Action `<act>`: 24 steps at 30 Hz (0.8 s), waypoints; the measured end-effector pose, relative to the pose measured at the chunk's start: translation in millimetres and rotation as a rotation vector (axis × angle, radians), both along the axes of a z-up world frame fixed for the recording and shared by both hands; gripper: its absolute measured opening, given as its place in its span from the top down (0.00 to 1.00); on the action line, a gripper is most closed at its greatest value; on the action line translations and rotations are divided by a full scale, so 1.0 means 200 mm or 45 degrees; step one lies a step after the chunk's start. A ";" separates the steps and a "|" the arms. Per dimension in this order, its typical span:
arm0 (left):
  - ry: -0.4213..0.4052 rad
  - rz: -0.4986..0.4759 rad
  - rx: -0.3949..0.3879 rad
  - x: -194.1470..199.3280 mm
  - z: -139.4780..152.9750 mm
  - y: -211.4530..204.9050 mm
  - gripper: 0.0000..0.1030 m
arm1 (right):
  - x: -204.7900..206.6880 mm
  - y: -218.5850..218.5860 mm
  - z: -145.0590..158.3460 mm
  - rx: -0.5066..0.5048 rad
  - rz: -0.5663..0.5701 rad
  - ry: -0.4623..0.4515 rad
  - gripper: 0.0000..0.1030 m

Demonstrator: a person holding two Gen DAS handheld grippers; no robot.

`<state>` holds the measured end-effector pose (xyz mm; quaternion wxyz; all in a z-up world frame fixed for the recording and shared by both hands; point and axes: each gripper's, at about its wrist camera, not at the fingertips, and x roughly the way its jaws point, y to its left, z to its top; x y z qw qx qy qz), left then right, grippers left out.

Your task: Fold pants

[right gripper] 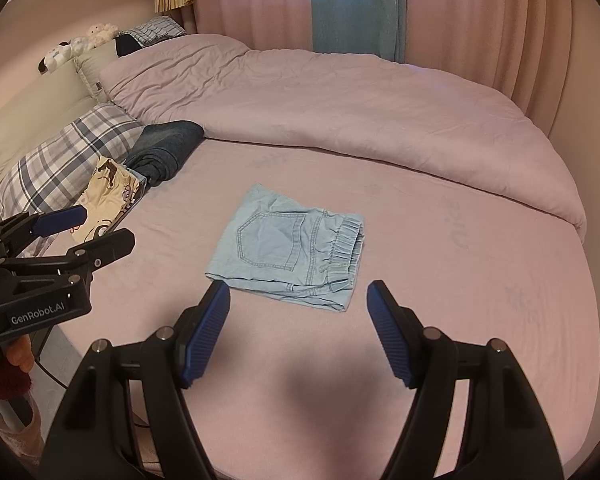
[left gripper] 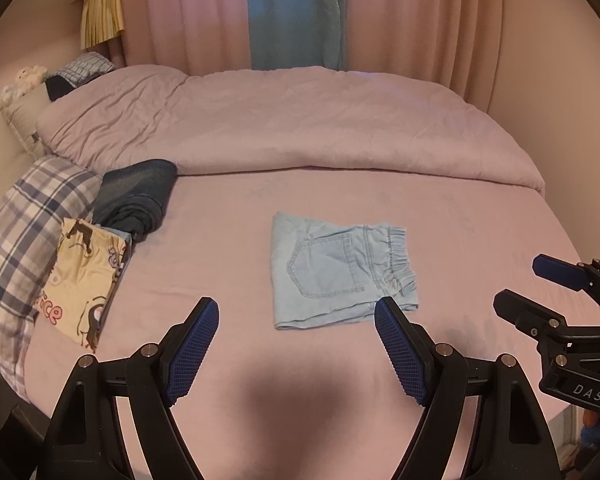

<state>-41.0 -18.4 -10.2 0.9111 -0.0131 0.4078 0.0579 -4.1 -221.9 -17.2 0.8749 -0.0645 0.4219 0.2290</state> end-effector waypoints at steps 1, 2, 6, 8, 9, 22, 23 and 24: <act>-0.001 -0.001 0.002 0.00 0.00 0.00 0.22 | 0.00 0.00 0.00 0.001 0.001 0.002 0.31; 0.000 -0.002 0.003 0.00 0.00 0.00 0.22 | 0.00 0.00 0.00 0.002 0.003 0.003 0.31; 0.000 0.001 0.002 0.00 0.00 -0.01 0.22 | 0.00 0.00 0.00 0.002 0.003 0.003 0.31; 0.000 0.002 0.001 0.00 0.00 -0.01 0.22 | 0.00 0.00 0.00 0.001 0.004 0.001 0.31; 0.001 0.000 0.002 0.00 0.00 -0.01 0.22 | 0.00 0.00 0.00 0.001 0.002 0.002 0.31; 0.004 -0.004 0.004 0.01 0.00 -0.01 0.22 | 0.02 0.03 -0.01 -0.003 0.020 0.001 0.31; 0.003 -0.004 0.006 0.01 0.00 -0.02 0.22 | 0.02 0.03 -0.01 -0.003 0.020 0.000 0.31; 0.004 -0.003 0.006 0.01 0.00 -0.02 0.22 | 0.03 0.03 -0.01 -0.003 0.021 -0.001 0.31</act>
